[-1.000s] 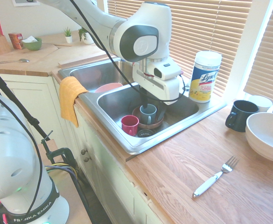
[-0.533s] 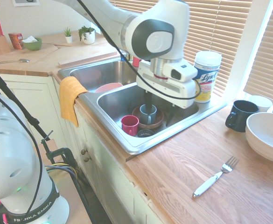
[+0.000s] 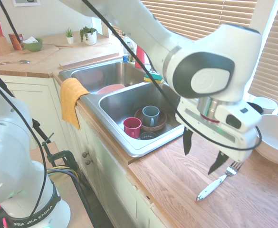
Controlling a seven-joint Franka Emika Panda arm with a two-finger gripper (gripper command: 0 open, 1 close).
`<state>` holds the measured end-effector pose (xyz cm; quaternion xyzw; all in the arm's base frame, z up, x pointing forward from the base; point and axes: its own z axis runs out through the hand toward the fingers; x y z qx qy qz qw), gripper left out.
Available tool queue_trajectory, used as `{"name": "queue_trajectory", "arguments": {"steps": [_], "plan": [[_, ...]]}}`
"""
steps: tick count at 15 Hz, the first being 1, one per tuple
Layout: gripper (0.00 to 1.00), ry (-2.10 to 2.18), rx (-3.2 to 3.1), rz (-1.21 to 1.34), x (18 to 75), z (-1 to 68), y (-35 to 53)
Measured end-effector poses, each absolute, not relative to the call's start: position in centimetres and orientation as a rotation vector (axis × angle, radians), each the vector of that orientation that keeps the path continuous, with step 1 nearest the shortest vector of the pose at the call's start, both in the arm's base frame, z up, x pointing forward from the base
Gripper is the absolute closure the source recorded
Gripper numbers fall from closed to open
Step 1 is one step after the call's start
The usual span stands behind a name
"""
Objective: Put the fork into the sink
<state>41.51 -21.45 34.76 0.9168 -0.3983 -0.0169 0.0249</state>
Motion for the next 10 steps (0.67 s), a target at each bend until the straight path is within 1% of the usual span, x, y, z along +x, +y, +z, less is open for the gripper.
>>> {"name": "queue_trajectory", "arguments": {"steps": [3,4,10], "plan": [[0.0,-1.265,2.812,-0.057,41.9,33.2,-23.1],[1.0,-1.27,2.809,-0.054,42.1,33.0,-23.4],[1.0,-1.298,2.8,-0.022,42.6,32.0,-24.0]]}}
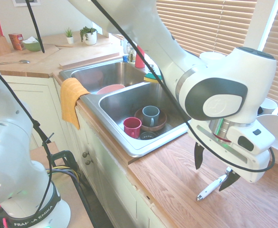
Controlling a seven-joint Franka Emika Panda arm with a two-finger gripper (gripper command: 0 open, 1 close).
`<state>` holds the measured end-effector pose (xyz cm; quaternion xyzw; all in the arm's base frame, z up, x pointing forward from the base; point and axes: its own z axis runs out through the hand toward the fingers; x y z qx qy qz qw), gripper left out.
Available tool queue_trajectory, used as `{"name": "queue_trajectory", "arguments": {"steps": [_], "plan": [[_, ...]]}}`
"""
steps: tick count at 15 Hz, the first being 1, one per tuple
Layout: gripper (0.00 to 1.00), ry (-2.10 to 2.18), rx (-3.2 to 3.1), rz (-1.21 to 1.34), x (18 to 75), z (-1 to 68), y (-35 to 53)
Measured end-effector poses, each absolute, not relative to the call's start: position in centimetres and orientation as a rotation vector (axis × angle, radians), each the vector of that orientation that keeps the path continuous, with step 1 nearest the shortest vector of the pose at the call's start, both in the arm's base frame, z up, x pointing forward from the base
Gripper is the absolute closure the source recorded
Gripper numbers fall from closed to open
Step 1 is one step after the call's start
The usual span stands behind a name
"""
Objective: Put the fork into the sink
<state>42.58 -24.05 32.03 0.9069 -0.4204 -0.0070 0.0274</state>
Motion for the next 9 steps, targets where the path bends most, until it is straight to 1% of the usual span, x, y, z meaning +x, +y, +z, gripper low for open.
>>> {"name": "queue_trajectory", "arguments": {"steps": [9], "plan": [[1.0,-1.35,2.806,-0.017,42.59,31.62,-24.33]]}}
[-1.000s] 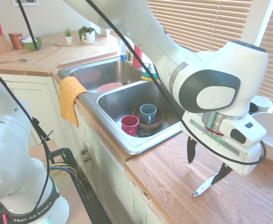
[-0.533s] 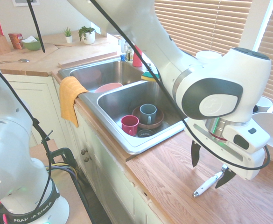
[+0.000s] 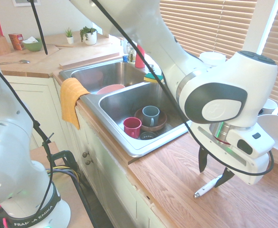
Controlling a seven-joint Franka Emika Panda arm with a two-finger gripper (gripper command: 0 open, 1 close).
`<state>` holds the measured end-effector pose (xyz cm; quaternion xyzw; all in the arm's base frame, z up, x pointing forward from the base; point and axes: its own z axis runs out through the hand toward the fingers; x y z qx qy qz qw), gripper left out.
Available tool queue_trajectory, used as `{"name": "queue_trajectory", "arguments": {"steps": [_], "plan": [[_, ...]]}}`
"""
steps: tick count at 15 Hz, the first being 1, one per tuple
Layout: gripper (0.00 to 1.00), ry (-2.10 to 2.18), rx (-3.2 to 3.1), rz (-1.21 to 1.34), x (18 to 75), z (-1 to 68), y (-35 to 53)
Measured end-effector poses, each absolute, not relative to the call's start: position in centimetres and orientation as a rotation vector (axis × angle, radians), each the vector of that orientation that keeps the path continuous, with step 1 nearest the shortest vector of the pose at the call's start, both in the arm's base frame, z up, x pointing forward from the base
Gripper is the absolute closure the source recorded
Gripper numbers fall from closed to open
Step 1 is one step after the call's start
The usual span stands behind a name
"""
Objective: Put the fork into the sink
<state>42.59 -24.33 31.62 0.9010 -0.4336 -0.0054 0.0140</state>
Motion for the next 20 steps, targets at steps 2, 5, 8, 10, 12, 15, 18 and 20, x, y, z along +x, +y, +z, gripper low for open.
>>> {"name": "queue_trajectory", "arguments": {"steps": [2,5,8,10,12,15,18,20], "plan": [[1.0,-1.354,2.805,-0.016,42.6,31.6,-24.4],[1.0,-1.355,2.805,-0.014,42.6,31.7,-24.5],[1.0,-1.358,2.804,-0.014,42.6,31.7,-24.6],[1.0,-1.358,2.804,-0.012,42.6,31.7,-24.6],[1.0,-1.358,2.803,-0.01,42.6,31.8,-24.6],[1.0,-1.362,2.812,-0.01,42.7,33.3,-24.2],[1.0,-1.351,2.855,0.032,43.1,39.2,-21.6],[1.0,-1.318,2.887,0.066,43.7,43.0,-18.0]]}}
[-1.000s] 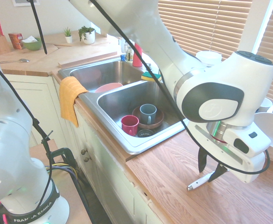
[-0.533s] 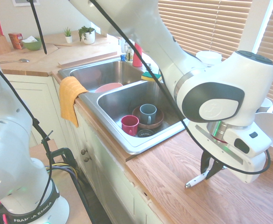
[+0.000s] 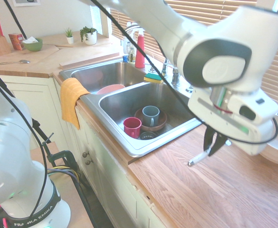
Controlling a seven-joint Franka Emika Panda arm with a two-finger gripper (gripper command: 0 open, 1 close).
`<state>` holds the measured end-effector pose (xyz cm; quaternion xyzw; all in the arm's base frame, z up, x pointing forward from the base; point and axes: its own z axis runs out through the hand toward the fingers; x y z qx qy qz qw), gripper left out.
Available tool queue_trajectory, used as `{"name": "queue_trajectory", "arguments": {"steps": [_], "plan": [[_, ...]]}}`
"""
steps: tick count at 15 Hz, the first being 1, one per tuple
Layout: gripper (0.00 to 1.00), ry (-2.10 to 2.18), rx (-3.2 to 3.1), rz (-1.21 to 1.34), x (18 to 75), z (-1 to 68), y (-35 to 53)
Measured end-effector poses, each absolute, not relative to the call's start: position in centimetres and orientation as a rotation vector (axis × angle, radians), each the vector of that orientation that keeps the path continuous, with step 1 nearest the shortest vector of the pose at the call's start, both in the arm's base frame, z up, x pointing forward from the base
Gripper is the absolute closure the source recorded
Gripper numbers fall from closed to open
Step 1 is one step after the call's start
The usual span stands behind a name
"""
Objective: Put the fork into the sink
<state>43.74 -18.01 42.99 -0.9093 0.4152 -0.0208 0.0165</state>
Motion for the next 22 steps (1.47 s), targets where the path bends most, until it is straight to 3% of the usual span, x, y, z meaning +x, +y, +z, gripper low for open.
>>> {"name": "queue_trajectory", "arguments": {"steps": [5,11,22], "plan": [[1.0,1.26,-2.834,-0.155,47.9,45.3,-2.7],[1.0,1.301,-2.831,-0.17,52.2,36.9,10.4],[1.0,1.312,-2.844,-0.063,55.9,20.3,12.6]]}}
